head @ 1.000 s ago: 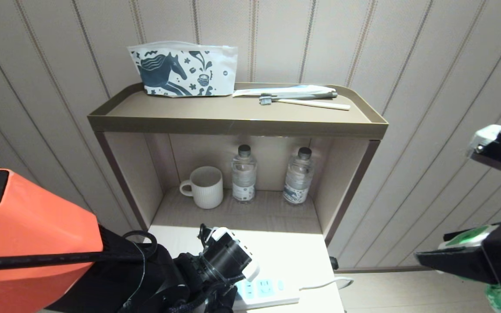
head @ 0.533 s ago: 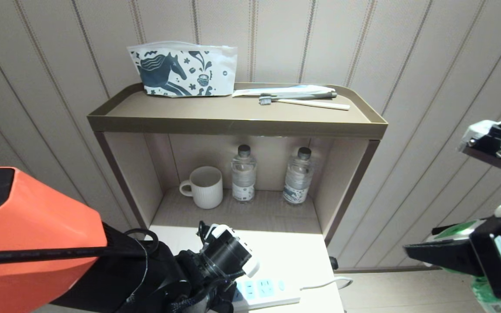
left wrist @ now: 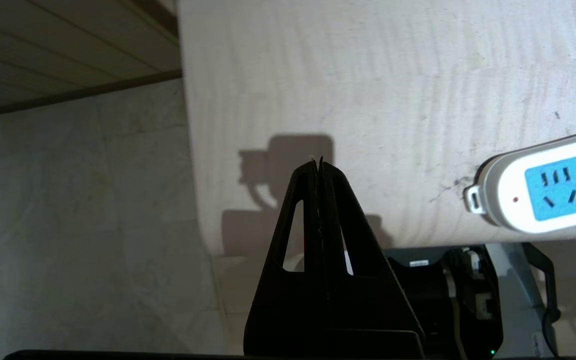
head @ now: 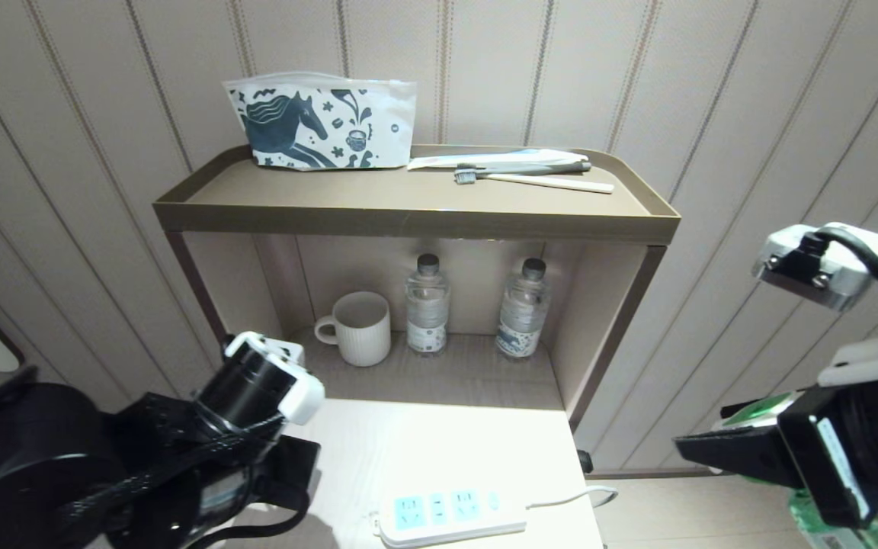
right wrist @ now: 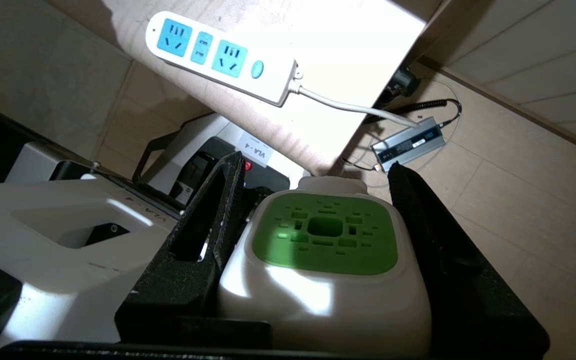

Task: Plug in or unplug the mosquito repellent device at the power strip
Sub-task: Insert the plug into the socket

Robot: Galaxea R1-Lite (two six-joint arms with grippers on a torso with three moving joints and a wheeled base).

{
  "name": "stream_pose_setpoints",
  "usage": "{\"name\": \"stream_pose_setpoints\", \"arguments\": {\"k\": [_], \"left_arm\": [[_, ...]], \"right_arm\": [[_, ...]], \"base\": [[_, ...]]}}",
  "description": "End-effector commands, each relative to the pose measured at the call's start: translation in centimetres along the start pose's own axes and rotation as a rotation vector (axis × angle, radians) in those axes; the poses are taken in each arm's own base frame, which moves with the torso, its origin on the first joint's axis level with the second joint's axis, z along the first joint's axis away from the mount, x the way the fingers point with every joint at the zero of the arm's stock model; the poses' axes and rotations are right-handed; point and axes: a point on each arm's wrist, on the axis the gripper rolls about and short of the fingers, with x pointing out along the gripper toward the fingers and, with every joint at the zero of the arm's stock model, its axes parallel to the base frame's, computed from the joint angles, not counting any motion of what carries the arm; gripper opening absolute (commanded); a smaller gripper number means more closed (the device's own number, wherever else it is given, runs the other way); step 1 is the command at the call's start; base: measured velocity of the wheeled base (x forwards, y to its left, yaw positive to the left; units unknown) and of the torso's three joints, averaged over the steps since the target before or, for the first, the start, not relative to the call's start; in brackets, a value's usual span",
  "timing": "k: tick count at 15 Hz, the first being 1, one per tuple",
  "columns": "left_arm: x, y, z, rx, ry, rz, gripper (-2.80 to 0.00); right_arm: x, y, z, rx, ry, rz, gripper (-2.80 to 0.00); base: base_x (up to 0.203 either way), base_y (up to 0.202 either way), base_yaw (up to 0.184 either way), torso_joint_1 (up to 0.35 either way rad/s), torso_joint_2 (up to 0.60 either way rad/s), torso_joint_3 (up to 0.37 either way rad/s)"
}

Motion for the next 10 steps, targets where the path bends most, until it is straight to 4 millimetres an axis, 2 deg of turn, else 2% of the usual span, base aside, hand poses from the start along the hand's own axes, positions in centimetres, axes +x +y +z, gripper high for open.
{"name": "stream_pose_setpoints", "arguments": {"k": [1,3,6,10], "left_arm": [[-5.3,4.0,-0.2,-0.079,-0.123,-0.010,-2.80],[-8.7,7.2,-1.6,-0.105,-0.149,0.046,-2.80],[-12.9,11.2,-4.9,-0.169,-0.145,0.189,-2.80],[-17.1,14.0,-10.0,-0.348,-0.241,0.392,-2.80]], "right_arm": [[1.0,0.2,0.1,0.000,0.014,0.007,-2.80],[2.2,0.4,0.2,0.001,0.006,0.014,-2.80],[2.9,0.5,0.5,0.004,-0.001,0.024,-2.80],[3.7,0.7,0.6,0.002,0.015,0.041,-2.80]], "base": [[0.000,0.000,0.000,0.000,0.00,0.000],[0.000,0.000,0.000,0.000,0.00,0.000],[0.000,0.000,0.000,0.000,0.00,0.000],[0.000,0.000,0.000,0.000,0.00,0.000]]}}
